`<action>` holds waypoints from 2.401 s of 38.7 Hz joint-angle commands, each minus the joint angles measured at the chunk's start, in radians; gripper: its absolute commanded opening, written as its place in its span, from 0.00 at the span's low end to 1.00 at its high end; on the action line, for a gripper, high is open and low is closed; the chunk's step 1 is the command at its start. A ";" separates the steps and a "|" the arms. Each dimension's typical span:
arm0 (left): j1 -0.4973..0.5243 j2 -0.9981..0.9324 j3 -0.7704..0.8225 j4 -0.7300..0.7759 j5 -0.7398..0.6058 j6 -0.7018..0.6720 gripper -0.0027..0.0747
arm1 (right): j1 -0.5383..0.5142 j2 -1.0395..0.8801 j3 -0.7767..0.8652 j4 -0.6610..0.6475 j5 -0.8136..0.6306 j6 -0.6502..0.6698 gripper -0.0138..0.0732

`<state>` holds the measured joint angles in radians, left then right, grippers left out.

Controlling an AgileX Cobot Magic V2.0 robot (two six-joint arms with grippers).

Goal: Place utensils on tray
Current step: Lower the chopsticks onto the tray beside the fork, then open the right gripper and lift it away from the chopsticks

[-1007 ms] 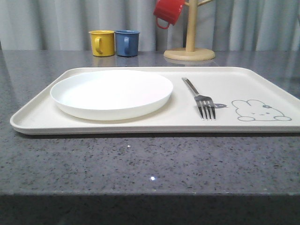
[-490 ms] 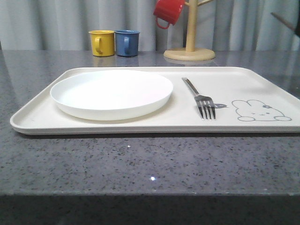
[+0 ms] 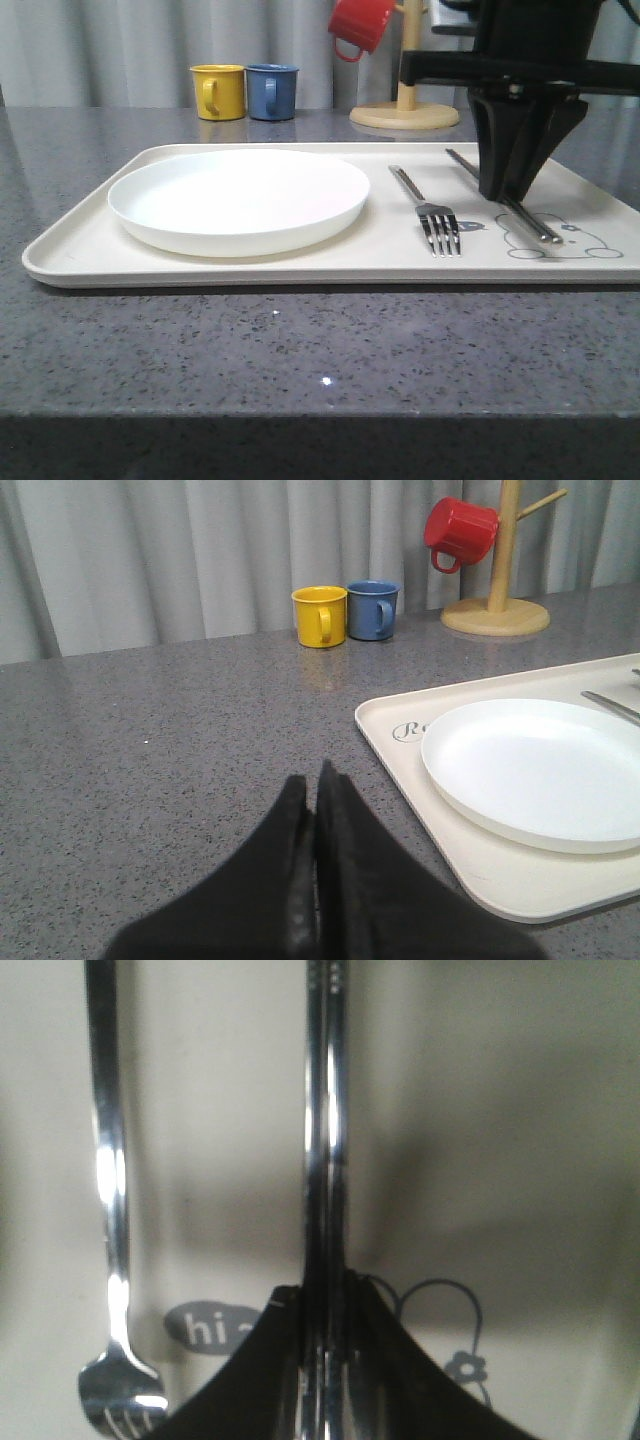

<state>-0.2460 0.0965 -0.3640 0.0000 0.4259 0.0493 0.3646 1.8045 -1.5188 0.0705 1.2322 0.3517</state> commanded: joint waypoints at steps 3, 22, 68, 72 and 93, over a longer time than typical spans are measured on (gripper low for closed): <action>0.002 0.011 -0.026 -0.008 -0.087 -0.009 0.01 | -0.001 -0.027 -0.030 0.000 0.004 0.028 0.09; 0.002 0.011 -0.026 -0.008 -0.087 -0.009 0.01 | -0.001 -0.027 -0.030 0.004 -0.030 0.042 0.16; 0.002 0.011 -0.026 -0.008 -0.089 -0.009 0.01 | -0.536 -0.198 -0.015 -0.180 0.073 -0.331 0.60; 0.002 0.011 -0.026 -0.008 -0.089 -0.009 0.01 | -0.573 -0.160 0.000 -0.180 0.047 -0.364 0.60; 0.002 0.011 -0.026 -0.008 -0.091 -0.009 0.01 | -0.592 0.013 0.000 -0.115 0.001 -0.411 0.59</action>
<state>-0.2460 0.0965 -0.3640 0.0000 0.4230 0.0493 -0.2193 1.8416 -1.4999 -0.0364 1.2285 -0.0456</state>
